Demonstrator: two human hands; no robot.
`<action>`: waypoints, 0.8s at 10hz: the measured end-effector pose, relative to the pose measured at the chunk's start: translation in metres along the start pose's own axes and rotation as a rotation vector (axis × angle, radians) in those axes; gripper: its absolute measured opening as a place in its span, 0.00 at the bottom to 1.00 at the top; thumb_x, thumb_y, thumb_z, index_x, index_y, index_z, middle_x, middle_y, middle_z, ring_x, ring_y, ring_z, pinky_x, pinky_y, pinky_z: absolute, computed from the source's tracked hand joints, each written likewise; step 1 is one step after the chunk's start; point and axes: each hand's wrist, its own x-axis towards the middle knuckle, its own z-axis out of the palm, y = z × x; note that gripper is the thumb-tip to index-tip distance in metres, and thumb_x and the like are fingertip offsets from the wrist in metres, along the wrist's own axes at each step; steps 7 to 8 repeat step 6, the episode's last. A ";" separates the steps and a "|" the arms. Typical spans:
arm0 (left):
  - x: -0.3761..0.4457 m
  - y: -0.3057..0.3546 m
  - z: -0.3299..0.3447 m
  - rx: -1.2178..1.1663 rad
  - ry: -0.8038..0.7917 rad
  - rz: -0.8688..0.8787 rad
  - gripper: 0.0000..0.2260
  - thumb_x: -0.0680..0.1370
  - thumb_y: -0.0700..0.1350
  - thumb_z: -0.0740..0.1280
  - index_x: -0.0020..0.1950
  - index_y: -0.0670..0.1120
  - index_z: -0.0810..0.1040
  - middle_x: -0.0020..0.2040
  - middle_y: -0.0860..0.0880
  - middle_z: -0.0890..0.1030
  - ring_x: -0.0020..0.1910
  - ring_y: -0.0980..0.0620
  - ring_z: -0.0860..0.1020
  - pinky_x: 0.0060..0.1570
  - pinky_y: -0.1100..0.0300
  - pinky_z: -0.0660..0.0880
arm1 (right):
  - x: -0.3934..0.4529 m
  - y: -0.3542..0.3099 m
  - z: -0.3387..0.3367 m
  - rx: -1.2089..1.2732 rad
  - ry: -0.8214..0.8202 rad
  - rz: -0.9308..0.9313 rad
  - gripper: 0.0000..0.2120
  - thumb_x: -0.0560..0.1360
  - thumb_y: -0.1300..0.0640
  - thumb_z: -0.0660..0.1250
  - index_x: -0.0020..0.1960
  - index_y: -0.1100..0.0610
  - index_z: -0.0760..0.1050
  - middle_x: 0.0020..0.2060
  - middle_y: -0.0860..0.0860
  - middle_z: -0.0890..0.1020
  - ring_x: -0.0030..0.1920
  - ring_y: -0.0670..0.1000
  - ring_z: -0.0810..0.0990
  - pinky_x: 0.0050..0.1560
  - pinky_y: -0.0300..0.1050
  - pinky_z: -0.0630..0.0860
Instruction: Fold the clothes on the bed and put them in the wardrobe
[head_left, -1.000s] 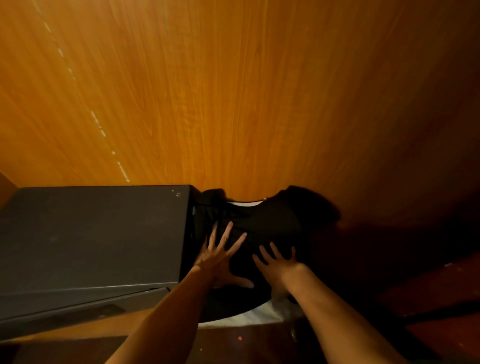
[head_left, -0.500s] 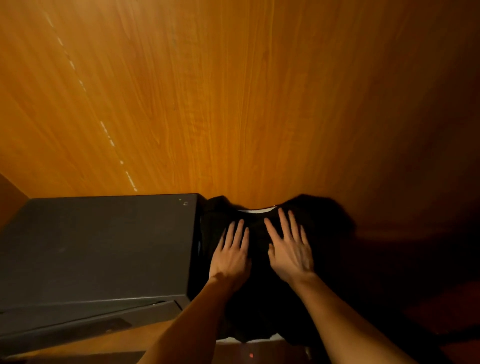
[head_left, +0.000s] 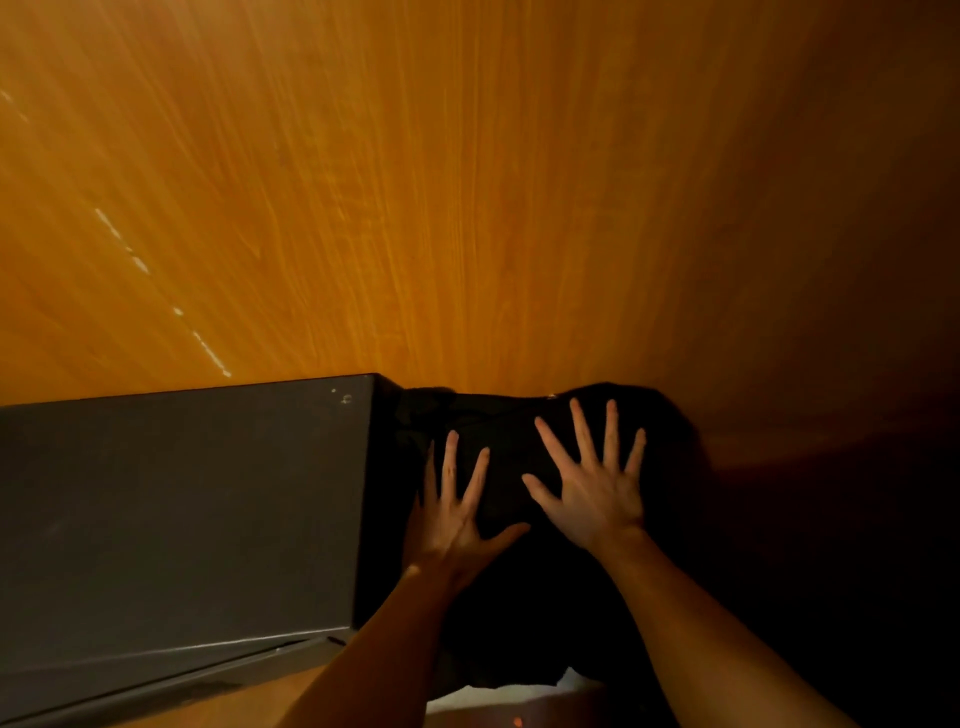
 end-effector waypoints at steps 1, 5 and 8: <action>0.000 -0.001 0.002 -0.004 -0.020 -0.012 0.44 0.70 0.77 0.50 0.77 0.60 0.34 0.74 0.53 0.24 0.73 0.49 0.27 0.73 0.41 0.49 | 0.000 0.000 -0.001 -0.025 -0.025 0.002 0.37 0.73 0.26 0.40 0.75 0.37 0.31 0.76 0.51 0.31 0.72 0.64 0.24 0.68 0.74 0.36; -0.048 0.045 -0.083 0.215 0.121 0.169 0.32 0.79 0.59 0.53 0.80 0.51 0.46 0.80 0.47 0.44 0.78 0.45 0.42 0.75 0.48 0.37 | -0.065 -0.021 -0.102 0.160 0.091 -0.103 0.32 0.80 0.48 0.56 0.80 0.47 0.46 0.80 0.50 0.47 0.79 0.52 0.40 0.72 0.69 0.35; -0.084 0.062 -0.143 0.251 0.098 0.143 0.31 0.82 0.58 0.51 0.79 0.52 0.38 0.78 0.49 0.36 0.77 0.48 0.35 0.75 0.48 0.35 | -0.094 -0.019 -0.154 0.172 0.111 -0.103 0.32 0.80 0.49 0.56 0.80 0.49 0.45 0.79 0.51 0.48 0.79 0.53 0.41 0.75 0.64 0.39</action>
